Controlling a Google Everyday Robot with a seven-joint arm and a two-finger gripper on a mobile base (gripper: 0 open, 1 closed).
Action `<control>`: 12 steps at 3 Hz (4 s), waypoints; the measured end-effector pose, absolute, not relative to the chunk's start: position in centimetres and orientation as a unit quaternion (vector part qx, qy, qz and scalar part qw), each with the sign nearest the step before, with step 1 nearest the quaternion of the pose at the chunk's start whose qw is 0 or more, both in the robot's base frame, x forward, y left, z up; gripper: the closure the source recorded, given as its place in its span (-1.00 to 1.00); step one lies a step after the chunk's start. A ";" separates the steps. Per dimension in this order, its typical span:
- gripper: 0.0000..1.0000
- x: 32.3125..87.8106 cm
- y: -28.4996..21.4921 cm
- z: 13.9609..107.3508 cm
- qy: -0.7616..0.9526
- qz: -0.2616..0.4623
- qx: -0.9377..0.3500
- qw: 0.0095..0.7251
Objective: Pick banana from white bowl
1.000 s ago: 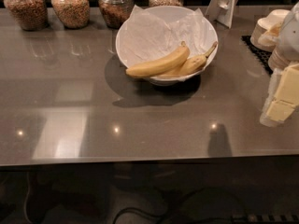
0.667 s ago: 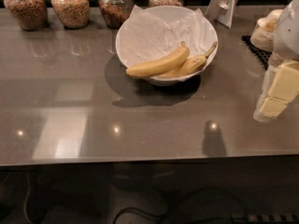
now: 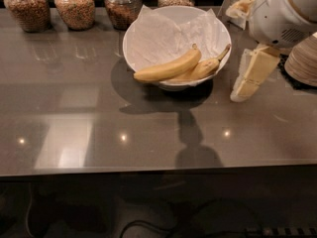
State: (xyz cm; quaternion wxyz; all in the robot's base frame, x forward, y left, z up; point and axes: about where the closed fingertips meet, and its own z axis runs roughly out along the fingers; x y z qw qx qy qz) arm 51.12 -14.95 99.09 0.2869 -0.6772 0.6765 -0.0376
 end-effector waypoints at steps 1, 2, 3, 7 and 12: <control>-1.00 54.8 -11.9 99.5 0.618 -0.012 -0.718 0.321; -1.00 58.1 -9.0 100.3 0.569 0.019 -0.745 0.348; -1.00 58.1 -9.0 100.2 0.568 0.019 -0.746 0.347; -0.08 59.8 -6.3 94.6 0.508 0.036 -0.812 0.285; 0.18 60.2 -6.2 91.3 0.506 0.058 -0.822 0.255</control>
Offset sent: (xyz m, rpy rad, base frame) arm 0.1047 0.0952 0.0090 0.1845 -0.0480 0.4386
